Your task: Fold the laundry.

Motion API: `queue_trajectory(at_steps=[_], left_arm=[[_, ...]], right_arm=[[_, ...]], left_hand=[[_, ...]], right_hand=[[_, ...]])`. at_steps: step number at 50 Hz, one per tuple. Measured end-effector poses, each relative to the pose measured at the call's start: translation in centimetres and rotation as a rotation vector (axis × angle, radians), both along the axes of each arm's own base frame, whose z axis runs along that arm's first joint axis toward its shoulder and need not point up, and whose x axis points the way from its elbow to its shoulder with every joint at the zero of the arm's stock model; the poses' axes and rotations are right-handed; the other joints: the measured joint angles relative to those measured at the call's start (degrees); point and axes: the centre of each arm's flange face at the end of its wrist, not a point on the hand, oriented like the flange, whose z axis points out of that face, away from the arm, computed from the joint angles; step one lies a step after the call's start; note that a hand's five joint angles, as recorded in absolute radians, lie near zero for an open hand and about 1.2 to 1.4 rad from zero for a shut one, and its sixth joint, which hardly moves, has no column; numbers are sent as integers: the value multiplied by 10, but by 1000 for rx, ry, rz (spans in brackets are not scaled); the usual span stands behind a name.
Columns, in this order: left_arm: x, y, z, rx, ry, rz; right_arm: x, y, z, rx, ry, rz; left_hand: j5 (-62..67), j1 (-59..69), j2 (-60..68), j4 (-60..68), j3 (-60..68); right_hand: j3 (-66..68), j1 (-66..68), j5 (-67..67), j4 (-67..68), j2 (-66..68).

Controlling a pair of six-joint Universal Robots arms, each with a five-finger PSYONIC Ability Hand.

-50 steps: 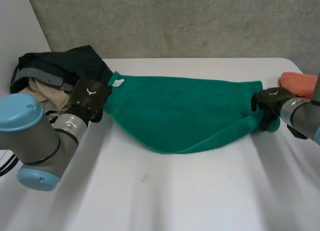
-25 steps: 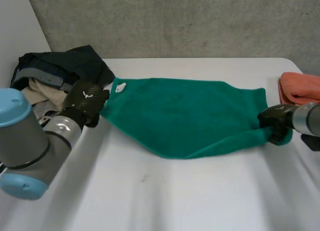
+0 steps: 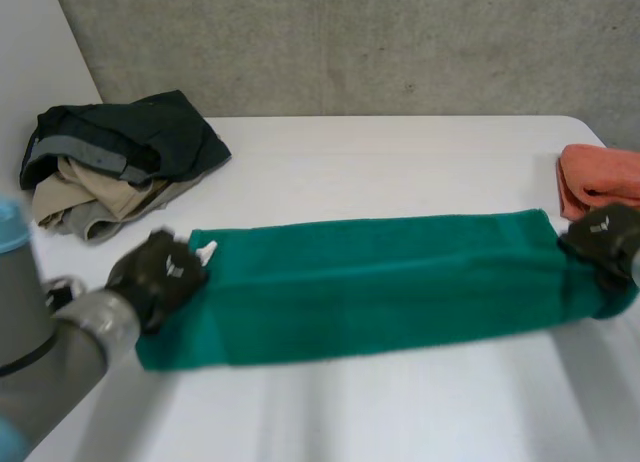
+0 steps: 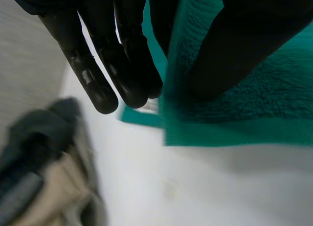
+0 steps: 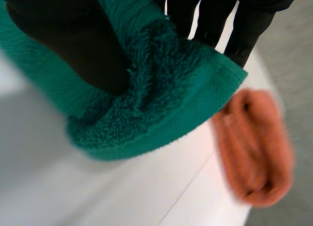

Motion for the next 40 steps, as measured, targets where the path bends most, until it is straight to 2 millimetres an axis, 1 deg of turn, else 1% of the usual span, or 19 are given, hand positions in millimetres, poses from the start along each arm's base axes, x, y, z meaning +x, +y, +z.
queue_trajectory(at_steps=[1, 4, 8, 10, 15, 20, 21, 23, 24, 25, 26, 27, 28, 31, 33, 34, 35, 36, 40], left_arm=[[-4, -7, -1, -21, 14, -1], [-22, -40, -5, -109, 75, -6], [-38, -70, -15, -163, 114, -9], [-46, -84, -21, -182, 126, -12], [-61, -115, -36, -218, 136, -6], [-71, -140, -48, -251, 132, 32], [-72, -144, -51, -255, 132, 37], [-75, -147, -54, -259, 131, 42], [-77, -149, -57, -260, 131, 42], [-79, -149, -58, -262, 132, 41], [-82, -149, -59, -264, 133, 37], [-83, -148, -59, -266, 135, 34], [-86, -147, -58, -271, 139, 27], [-93, -143, -51, -286, 152, 13], [-96, -140, -40, -304, 169, 3], [-98, -137, -32, -316, 181, 0], [-98, -136, -26, -324, 191, -1], [-99, -133, -16, -336, 208, -1], [-93, -120, 16, -343, 286, 12]], right_arm=[[2, -4, -1, -27, -13, -2], [13, -21, -6, -146, -64, 1], [23, -39, -16, -252, -87, 2], [26, -51, -26, -303, -87, -2], [38, -74, -50, -362, -76, -1], [49, -95, -73, -373, -52, -16], [50, -99, -76, -378, -44, -27], [50, -103, -78, -386, -33, -43], [50, -104, -78, -390, -29, -49], [51, -108, -77, -401, -20, -66], [51, -110, -73, -417, -13, -87], [50, -111, -71, -424, -11, -95], [50, -113, -64, -444, -9, -116], [48, -115, -45, -487, -13, -152], [47, -113, -26, -521, -24, -172], [45, -111, -15, -539, -35, -179], [45, -110, -10, -545, -41, -180], [43, -106, 3, -556, -62, -177], [37, -87, 29, -501, -132, -126]], left_hand=[[1, 0, 0, 0, 0], [3, 0, 0, 0, 0], [3, 0, 0, 0, 0], [3, 0, 0, 0, 0], [3, 0, 0, 0, 0], [3, 0, 0, 0, 0], [3, 0, 0, 0, 0], [-87, -97, -96, -97, -95], [-230, -258, -252, -242, -237], [-230, -258, -252, -242, -237], [-445, -482, -467, -464, -462], [-445, -482, -467, -464, -462], [-535, -545, -553, -561, -552], [-542, -545, -567, -572, -564], [-542, -545, -567, -572, -564], [-542, -545, -567, -572, -564], [-542, -545, -567, -572, -564], [-542, -545, -567, -572, -564], [-542, -545, -567, -572, -564]], right_hand=[[0, 0, 1, 0, 0], [2, 0, 3, 0, 0], [2, 0, 3, 1, 0], [2, 0, 3, 1, 0], [2, 0, 3, 1, 0], [2, 0, 3, 1, 0], [-77, -74, -65, -78, -79], [-235, -235, -238, -236, -244], [-313, -316, -309, -304, -324], [-451, -449, -463, -455, -463], [-527, -510, -532, -533, -529], [-542, -515, -542, -545, -541], [-556, -516, -552, -562, -548], [-558, -516, -552, -566, -548], [-558, -516, -552, -566, -548], [-558, -516, -552, -566, -548], [-558, -516, -552, -566, -548], [-558, -516, -552, -566, -548], [-558, -516, -552, -566, -548]])
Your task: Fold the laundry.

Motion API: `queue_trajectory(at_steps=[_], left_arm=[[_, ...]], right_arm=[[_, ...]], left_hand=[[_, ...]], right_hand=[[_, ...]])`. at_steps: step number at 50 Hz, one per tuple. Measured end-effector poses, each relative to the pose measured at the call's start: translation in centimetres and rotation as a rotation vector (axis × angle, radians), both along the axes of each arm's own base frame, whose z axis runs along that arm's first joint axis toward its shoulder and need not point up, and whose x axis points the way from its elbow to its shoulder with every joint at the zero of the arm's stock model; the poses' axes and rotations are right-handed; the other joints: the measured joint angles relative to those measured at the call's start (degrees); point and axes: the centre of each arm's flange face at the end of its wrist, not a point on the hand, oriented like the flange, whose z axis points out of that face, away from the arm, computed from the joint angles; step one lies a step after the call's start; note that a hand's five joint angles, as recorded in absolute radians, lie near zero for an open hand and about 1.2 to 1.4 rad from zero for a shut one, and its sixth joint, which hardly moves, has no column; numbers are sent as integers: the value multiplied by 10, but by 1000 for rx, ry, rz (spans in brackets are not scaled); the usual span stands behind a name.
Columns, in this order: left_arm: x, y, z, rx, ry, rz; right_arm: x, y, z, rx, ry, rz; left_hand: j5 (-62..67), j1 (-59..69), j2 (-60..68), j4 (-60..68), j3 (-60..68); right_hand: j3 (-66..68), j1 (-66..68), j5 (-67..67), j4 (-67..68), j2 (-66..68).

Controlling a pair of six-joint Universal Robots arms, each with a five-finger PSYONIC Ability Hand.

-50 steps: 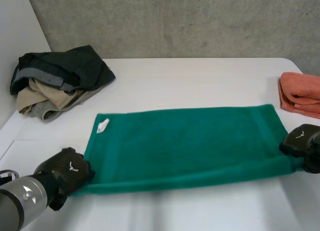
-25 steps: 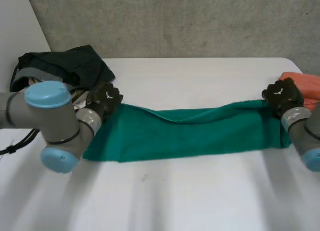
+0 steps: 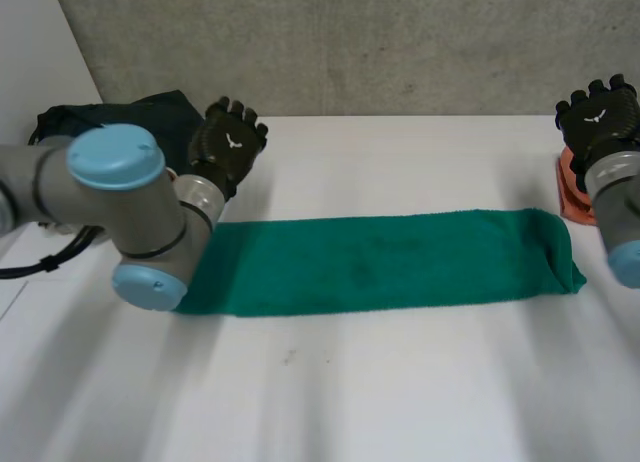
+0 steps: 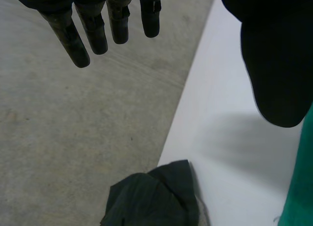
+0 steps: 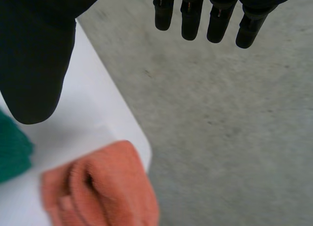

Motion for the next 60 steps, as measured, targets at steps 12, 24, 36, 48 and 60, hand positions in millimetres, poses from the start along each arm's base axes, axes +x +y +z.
queue_trajectory(at_steps=[12, 24, 36, 48, 60], left_arm=[[24, 45, 8, 183, 209, -6], [27, 50, -9, 236, 203, -3], [27, 51, -14, 246, 197, -3], [30, 57, -12, 250, 195, -1], [41, 59, 0, 235, 215, 22]], right_arm=[[-51, 57, -40, 522, -258, 123], [-62, 48, -88, 464, -259, 136], [-66, 35, -106, 421, -192, 121], [-132, 9, -77, 317, -61, -92], [-92, 1, -35, 166, 114, -49]], left_hand=[[0, 0, 0, 0, 0], [0, 0, 0, 0, 0], [0, 0, 0, 0, 0], [0, 0, 0, 0, 0], [0, 0, 0, 0, 0]], right_hand=[[135, 129, 137, 139, 117], [149, 141, 155, 157, 134], [554, 504, 530, 561, 546], [558, 504, 539, 566, 546], [561, 504, 541, 567, 546]])
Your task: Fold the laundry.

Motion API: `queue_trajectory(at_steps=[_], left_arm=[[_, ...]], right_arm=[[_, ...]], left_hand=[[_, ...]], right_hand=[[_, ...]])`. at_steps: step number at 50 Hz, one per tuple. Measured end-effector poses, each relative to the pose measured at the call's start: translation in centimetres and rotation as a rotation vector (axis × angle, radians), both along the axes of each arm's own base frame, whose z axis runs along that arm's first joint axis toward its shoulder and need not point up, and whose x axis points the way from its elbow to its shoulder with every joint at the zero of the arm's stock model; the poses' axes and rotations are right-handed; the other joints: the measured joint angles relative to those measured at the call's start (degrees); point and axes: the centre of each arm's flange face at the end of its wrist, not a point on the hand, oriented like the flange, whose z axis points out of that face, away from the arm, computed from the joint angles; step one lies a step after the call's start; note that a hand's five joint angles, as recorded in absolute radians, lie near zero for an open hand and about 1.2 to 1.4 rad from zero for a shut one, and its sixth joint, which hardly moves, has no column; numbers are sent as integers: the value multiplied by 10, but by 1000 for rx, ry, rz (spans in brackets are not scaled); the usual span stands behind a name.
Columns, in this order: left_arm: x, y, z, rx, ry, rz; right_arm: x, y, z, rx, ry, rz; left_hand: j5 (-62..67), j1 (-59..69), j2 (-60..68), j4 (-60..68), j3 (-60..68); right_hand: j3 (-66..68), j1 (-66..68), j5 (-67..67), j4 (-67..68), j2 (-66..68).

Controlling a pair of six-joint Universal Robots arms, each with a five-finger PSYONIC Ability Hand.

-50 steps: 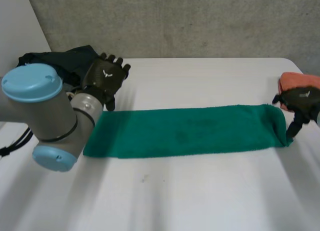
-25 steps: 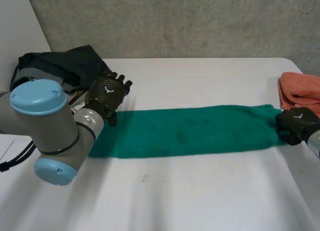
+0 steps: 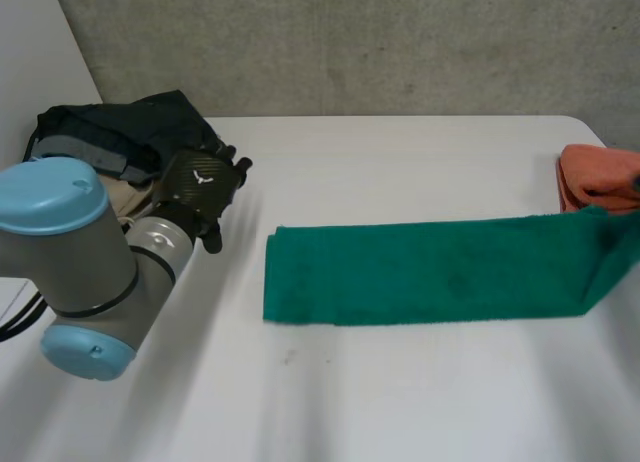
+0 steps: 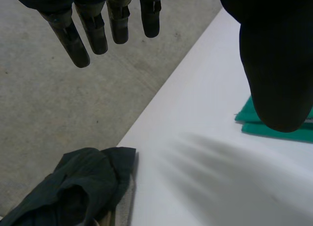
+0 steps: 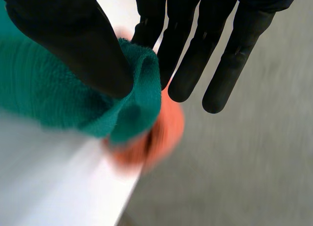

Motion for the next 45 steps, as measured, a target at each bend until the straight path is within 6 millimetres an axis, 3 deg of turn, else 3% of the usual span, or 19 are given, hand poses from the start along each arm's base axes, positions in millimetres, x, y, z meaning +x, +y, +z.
queue_trajectory(at_steps=[1, 5, 8, 9, 11, 12, 13, 16, 19, 21, 23, 25, 26, 28, 34, 36, 42, 45], left_arm=[[2, 0, 3, -3, 10, 6], [7, 0, 11, -10, 38, 20], [12, 1, 21, -18, 76, 33], [12, 1, 23, -20, 82, 35], [13, 2, 26, -22, 94, 37], [14, 3, 28, -24, 107, 39], [14, 3, 30, -24, 113, 39], [14, 5, 31, -22, 121, 36], [13, 6, 30, -19, 123, 33], [12, 6, 30, -19, 124, 31], [12, 6, 30, -20, 124, 30], [11, 5, 30, -22, 125, 27], [9, 5, 31, -25, 126, 22], [5, 5, 32, -29, 128, 14], [-18, 14, 30, -32, 131, -51], [-30, 19, 27, -29, 131, -83], [-51, 32, 17, -9, 122, -142], [-57, 37, 12, 1, 117, -161]], right_arm=[[30, 5, 11, -49, -9, 72], [103, 30, 31, -152, -44, 268], [179, 72, 38, -212, -83, 505], [185, 76, 38, -214, -85, 524], [215, 97, 32, -215, -95, 628], [247, 123, 18, -195, -97, 745], [264, 139, 8, -178, -92, 812], [298, 177, -22, -128, -61, 952], [315, 203, -47, -88, -22, 1036], [320, 212, -58, -69, -3, 1062], [322, 218, -66, -51, 10, 1072], [320, 220, -70, -35, 13, 1066], [318, 220, -72, -18, 4, 1042], [312, 216, -69, -1, -18, 1003], [269, 177, -26, 59, -235, 735], [241, 163, -16, 126, -345, 603], [190, 148, -31, 282, -400, 388], [169, 140, -48, 327, -347, 315]], left_hand=[[0, 0, 0, 0, 0], [0, 0, 0, 0, 0], [0, 0, 0, 0, 0], [0, 0, 0, 0, 0], [0, 0, 0, 0, 0], [0, 0, 0, 0, 0], [0, 0, 0, 0, 0], [0, 0, 0, 0, 0], [0, 0, 0, 0, 0], [0, 0, 0, 0, 0], [0, 0, 0, 0, 0], [0, 0, 0, 0, 0], [0, 0, 0, 0, 0], [0, 0, 0, 0, 0], [0, 0, 0, 0, 0], [0, 0, 0, 0, 0], [0, 0, 0, 0, 0], [0, 0, 0, 0, 0]], right_hand=[[0, 0, 2, 0, 0], [0, 0, 3, 0, 0], [0, 0, 5, 0, 0], [0, 0, 5, 0, 0], [0, 0, 5, 0, 0], [0, 0, 6, 0, 0], [0, 0, 6, 0, 0], [0, 0, 7, 0, 0], [0, 0, 7, 0, 0], [-47, -16, -30, -45, -41], [-165, -124, -151, -168, -162], [-323, -288, -316, -326, -326], [-459, -434, -452, -464, -471], [-541, -500, -524, -546, -537], [-562, -506, -541, -568, -548], [-562, -506, -541, -568, -548], [-557, -502, -537, -562, -544], [-440, -394, -421, -444, -429]])
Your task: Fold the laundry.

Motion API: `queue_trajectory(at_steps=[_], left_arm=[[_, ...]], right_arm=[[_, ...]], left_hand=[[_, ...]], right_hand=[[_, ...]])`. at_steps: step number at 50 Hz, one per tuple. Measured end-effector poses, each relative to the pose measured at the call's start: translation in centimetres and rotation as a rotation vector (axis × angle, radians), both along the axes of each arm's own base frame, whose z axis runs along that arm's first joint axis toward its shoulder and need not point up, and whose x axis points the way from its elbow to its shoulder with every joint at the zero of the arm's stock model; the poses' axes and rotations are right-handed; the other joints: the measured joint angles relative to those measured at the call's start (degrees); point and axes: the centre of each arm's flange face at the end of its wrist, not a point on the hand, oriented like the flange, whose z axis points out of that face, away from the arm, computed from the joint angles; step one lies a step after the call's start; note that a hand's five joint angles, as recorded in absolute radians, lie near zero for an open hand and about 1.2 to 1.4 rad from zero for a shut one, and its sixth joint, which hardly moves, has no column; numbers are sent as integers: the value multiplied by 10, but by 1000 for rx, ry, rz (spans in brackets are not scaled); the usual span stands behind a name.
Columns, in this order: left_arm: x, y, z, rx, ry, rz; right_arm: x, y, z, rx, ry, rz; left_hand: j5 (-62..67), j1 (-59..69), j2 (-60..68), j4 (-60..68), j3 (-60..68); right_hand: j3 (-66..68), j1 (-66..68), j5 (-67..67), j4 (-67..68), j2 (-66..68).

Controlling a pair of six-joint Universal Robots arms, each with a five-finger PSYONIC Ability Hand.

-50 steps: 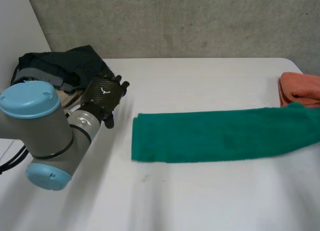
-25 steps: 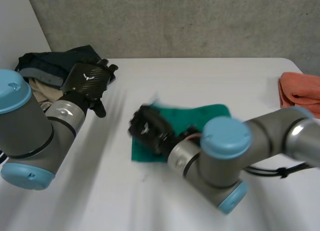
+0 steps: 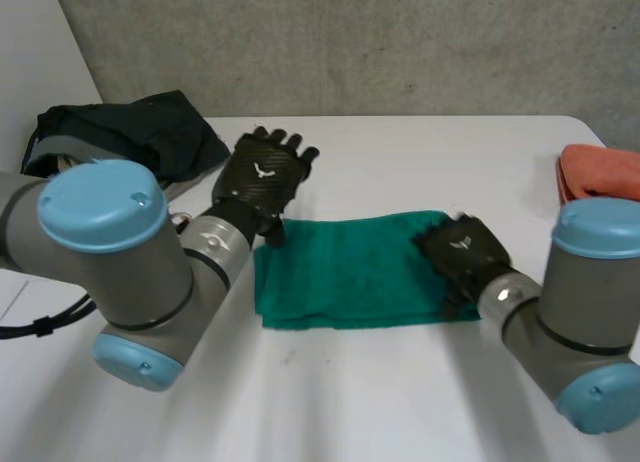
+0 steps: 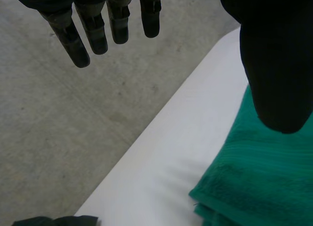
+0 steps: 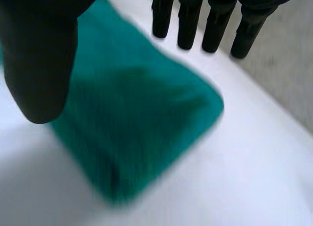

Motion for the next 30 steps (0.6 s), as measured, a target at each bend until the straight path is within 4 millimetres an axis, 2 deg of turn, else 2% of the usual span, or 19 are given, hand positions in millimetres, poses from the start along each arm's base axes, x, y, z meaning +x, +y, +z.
queue_trajectory(at_steps=[1, 3, 5, 7, 8, 9, 12, 15, 17, 20, 23, 25, 27, 30], left_arm=[[-1, 1, 0, 1, 0, -2], [-3, 2, -3, 5, -4, -8], [-3, 3, -4, 8, -6, -8], [-2, 3, -4, 9, -7, -6], [-1, 3, -4, 11, -8, -4], [-1, 3, -4, 12, -9, -3], [1, 2, -2, 9, -7, 3], [5, 1, 6, -3, 1, 15], [9, -1, 11, -12, 8, 29], [20, -6, 20, -27, 23, 72], [29, -10, 26, -31, 38, 112], [34, -12, 29, -29, 51, 136], [37, -14, 30, -20, 72, 156], [39, -15, 32, -8, 102, 167]], right_arm=[[-3, -1, -3, 5, 13, -7], [-18, -10, -13, 3, 85, -37], [-23, -16, -16, -22, 120, -53], [-24, -18, -16, -35, 128, -59], [-26, -32, -9, -128, 148, -86], [-25, -35, -6, -156, 146, -90], [-6, -39, 19, -294, 98, -69], [29, -25, 45, -395, 16, 24], [53, -10, 50, -416, -25, 109], [95, 30, 42, -396, -70, 295], [118, 61, 23, -340, -71, 422], [126, 76, 9, -290, -56, 474], [129, 85, -5, -228, -31, 490], [127, 84, -9, -172, -26, 459]], left_hand=[[0, 0, 0, 0, 0], [0, 0, 0, 0, 0], [0, 0, 0, 0, 0], [0, 0, 0, 0, 0], [0, 0, 0, 0, 0], [0, 0, 0, 0, 0], [0, 0, 0, 0, 0], [0, 0, 0, 0, 0], [0, 0, 0, 0, 0], [0, 0, 0, 0, 0], [0, 0, 0, 0, 0], [0, 0, 0, 0, 0], [0, 0, 0, 0, 0], [0, 0, 0, 0, 0]], right_hand=[[30, 41, 29, 29, 30], [263, 262, 259, 261, 272], [380, 352, 368, 379, 390], [391, 359, 379, 384, 400], [436, 377, 422, 440, 435], [437, 377, 423, 441, 435], [438, 377, 426, 443, 435], [438, 377, 431, 444, 435], [438, 377, 433, 444, 435], [438, 377, 434, 444, 435], [432, 376, 431, 440, 429], [282, 232, 289, 286, 276], [78, 27, 64, 81, 66], [-48, -57, -68, -52, -51]])
